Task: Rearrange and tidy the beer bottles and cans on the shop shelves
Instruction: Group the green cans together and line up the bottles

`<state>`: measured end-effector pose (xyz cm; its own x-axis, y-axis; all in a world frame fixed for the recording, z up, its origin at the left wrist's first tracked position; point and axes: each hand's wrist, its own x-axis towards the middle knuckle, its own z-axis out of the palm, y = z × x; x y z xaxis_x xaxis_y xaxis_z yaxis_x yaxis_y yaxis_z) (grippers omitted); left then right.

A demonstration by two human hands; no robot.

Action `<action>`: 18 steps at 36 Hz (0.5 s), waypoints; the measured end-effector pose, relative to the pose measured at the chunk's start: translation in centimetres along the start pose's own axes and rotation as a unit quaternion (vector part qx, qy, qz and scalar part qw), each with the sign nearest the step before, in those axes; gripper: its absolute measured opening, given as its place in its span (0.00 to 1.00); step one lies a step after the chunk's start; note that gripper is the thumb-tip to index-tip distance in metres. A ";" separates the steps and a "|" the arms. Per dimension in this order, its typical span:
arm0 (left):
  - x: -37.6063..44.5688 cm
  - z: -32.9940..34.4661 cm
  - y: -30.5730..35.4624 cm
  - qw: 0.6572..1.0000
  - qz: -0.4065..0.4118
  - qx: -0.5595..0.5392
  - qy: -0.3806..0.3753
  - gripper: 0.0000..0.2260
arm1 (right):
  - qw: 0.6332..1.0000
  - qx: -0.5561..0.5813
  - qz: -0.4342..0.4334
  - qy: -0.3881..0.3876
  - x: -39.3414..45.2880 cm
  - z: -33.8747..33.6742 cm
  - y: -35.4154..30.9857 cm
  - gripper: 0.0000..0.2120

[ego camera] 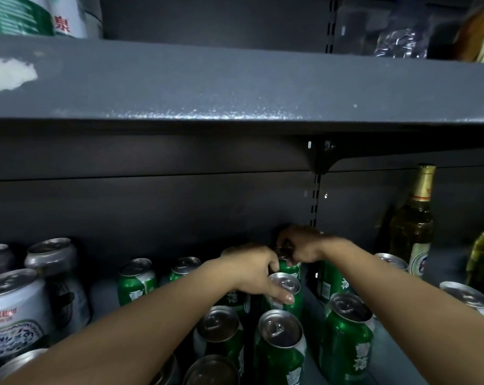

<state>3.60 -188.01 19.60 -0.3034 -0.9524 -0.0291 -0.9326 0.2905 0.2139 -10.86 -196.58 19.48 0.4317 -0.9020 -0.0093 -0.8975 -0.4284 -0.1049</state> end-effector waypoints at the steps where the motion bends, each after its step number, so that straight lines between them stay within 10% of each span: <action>1: -0.1 -0.3 -0.3 1.000 -0.002 -0.019 0.004 0.30 | 1.000 -0.002 -0.002 0.005 0.0 0.1 0.1 0.21; 6: -0.2 -2.1 -3.7 0.990 -0.045 -0.041 0.131 0.20 | 1.000 0.001 -0.016 0.022 -0.6 -1.1 0.4 0.25; 9: -0.5 -2.5 -5.2 0.998 -0.050 0.018 0.020 0.31 | 0.994 0.066 -0.050 0.073 -2.1 -3.1 -0.3 0.11; 15: 0.1 -0.7 -5.9 0.990 -0.061 0.128 -0.020 0.36 | 0.973 0.080 -0.052 -0.213 -5.0 -3.3 -3.3 0.25; 18: 0.2 -0.2 -5.8 0.981 -0.047 0.188 0.020 0.33 | 0.976 0.029 -0.059 -0.206 -5.1 -1.9 -3.7 0.30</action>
<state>9.01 -189.96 18.50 -0.2111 -0.9774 0.0082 -0.9645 0.2070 -0.1640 -9.92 -190.45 21.83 0.5424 -0.7432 -0.3916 -0.8378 -0.5134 -0.1859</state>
